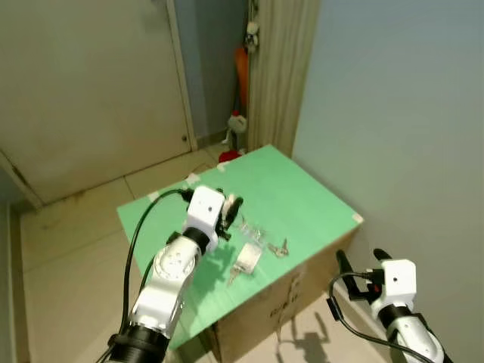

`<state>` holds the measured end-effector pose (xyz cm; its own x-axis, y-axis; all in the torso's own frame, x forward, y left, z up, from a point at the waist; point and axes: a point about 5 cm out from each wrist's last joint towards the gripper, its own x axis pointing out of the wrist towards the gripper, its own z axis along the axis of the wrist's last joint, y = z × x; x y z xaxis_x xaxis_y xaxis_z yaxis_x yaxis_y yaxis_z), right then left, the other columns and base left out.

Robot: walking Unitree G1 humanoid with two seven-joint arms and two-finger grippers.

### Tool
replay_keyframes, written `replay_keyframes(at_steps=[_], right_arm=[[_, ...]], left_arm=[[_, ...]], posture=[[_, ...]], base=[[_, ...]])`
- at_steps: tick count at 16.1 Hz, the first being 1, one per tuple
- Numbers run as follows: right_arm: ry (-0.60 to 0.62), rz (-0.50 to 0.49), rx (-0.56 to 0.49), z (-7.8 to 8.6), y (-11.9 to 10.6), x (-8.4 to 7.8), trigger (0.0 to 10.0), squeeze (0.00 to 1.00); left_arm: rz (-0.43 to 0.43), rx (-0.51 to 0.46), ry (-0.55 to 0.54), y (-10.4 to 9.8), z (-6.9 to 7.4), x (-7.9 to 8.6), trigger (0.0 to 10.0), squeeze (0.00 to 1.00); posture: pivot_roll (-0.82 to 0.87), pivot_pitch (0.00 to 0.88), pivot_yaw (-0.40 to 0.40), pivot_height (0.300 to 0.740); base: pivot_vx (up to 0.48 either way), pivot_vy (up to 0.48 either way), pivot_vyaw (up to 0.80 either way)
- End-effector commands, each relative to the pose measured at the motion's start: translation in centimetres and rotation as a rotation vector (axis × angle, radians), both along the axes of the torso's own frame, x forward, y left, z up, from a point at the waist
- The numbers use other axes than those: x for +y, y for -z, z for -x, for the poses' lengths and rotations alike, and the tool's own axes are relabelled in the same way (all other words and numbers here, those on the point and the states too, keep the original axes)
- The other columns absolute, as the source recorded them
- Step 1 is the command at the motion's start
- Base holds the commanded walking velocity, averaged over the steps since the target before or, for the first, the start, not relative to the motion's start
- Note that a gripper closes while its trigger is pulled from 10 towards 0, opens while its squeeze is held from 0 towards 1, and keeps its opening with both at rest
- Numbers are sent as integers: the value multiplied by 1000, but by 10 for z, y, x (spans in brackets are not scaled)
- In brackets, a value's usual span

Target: Hang keys on a hook

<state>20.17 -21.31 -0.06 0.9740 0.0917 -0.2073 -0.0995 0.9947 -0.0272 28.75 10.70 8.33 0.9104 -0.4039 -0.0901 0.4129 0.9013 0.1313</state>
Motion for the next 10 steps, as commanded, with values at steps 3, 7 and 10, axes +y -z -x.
replay_keyframes(at_steps=[3,7,10], right_arm=[[-30,13,-23,1,-7,7,10000,0],[-48,20,-53,0,-19,16,10000,0],[-48,22,-49,0,-24,19,10000,0]], left_arm=[[-11,17,-22,4,2,8,10000,0],[-14,14,-5,5,3,6,10000,0],[6,23,-27,5,2,8,10000,0]], posture=[[-136,0,10,695],[-132,0,14,695],[-131,0,13,695]], base=[[0,0,0],[0,0,0],[0,0,0]])
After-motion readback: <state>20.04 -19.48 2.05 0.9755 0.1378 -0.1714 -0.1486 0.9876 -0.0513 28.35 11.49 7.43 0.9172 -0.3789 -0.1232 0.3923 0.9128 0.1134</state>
